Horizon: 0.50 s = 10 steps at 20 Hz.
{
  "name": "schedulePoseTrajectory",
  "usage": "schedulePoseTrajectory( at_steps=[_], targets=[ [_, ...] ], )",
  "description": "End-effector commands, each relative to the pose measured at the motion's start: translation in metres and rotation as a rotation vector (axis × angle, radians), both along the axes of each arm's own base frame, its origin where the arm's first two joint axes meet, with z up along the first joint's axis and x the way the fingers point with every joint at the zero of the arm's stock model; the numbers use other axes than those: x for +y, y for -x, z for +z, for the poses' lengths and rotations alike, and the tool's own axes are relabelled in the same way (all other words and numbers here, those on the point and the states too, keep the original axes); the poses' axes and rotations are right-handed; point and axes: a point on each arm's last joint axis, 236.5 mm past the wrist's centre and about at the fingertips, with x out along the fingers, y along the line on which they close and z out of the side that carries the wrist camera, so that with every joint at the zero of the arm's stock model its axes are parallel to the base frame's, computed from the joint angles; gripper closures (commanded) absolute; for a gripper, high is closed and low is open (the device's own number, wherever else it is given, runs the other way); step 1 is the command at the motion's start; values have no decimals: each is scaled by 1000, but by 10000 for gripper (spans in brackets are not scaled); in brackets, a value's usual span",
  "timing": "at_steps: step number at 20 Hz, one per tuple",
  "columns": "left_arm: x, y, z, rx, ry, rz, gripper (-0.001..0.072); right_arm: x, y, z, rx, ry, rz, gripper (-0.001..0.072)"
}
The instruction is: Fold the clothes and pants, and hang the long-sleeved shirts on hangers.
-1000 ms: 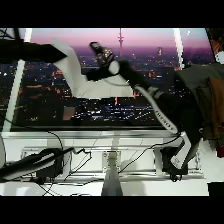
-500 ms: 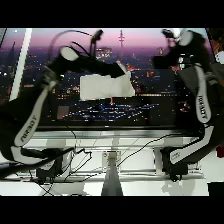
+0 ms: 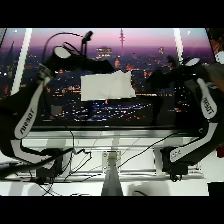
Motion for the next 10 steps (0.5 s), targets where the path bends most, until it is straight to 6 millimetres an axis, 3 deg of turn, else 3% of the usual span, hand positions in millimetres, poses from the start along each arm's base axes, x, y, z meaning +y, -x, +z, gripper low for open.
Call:
schedulePoseTrajectory(
  at_steps=[1,3,5,7,9,10],
  targets=[
    [72,-3,-4,2,-129,14,-9,94,-4,-14,6,-168,-32,130],
    [102,1,5,8,-157,24,-8,144,-3,-15,-5,-202,-7,131],
    [121,7,18,15,-153,35,-7,181,2,-13,-38,-196,70,137],
    [137,12,28,20,-152,45,3,200,-3,-6,-115,-154,136,196],
    [153,14,35,10,-169,65,56,203,-14,4,-211,-85,213,677],
    [166,15,36,-6,-215,78,125,200,-21,14,-257,-56,250,698]
  ],
)
